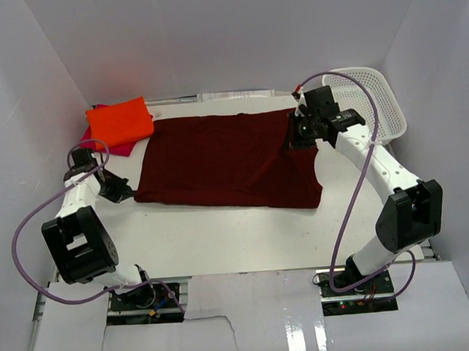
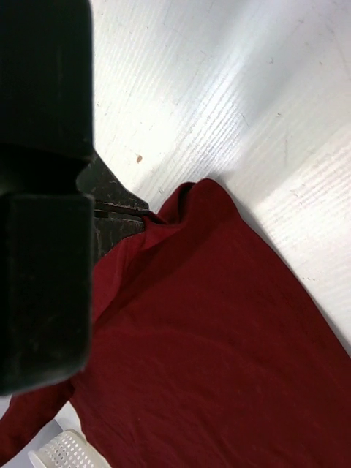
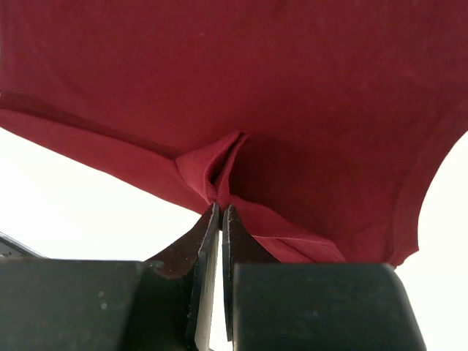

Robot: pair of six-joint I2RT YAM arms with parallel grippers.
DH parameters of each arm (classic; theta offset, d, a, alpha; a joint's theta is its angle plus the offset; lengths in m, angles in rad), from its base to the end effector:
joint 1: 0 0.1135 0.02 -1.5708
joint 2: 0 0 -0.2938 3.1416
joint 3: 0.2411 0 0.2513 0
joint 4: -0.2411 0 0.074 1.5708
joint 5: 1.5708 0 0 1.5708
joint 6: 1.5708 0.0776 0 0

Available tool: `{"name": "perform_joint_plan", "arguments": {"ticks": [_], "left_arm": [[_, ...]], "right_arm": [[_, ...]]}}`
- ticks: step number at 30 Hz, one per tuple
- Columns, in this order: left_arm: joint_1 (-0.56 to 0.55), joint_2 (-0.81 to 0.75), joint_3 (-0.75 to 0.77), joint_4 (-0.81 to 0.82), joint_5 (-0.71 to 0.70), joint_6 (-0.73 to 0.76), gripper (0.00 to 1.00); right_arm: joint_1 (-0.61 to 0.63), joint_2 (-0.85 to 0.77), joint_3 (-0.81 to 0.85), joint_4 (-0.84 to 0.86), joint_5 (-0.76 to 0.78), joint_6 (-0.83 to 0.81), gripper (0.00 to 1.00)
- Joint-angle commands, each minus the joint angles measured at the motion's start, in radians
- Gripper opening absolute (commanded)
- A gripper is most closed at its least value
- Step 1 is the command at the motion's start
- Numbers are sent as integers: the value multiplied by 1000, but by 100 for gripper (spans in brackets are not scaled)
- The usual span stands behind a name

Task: Fold and stack the t-shirts
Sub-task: Flatten out the tshirt, then fold the flattened tshirt in 1/3 of the way

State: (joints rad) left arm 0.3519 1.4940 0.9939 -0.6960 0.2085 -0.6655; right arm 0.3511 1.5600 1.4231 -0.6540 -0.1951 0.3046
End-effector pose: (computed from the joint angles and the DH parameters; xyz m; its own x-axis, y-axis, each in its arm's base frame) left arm 0.2827 0.0867 0.2026 -0.5229 -0.8355 -0.1690 -0.7487 0.5449 -0.3775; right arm 0.3444 0.1422 0.3267 -0.7765 0.0289 -0.6295 -0.2438 0.9074 0.3424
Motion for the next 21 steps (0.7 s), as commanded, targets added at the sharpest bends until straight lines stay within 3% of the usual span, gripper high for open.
{"name": "perform_joint_plan", "arguments": {"ticks": [1, 21], "left_arm": [[9, 5, 40, 12, 23, 7, 0], [-39, 67, 170, 0, 65, 17, 0]], "right_arm": [[-8, -5, 69, 39, -23, -18, 8], [-23, 38, 154, 37, -33, -32, 8]]}}
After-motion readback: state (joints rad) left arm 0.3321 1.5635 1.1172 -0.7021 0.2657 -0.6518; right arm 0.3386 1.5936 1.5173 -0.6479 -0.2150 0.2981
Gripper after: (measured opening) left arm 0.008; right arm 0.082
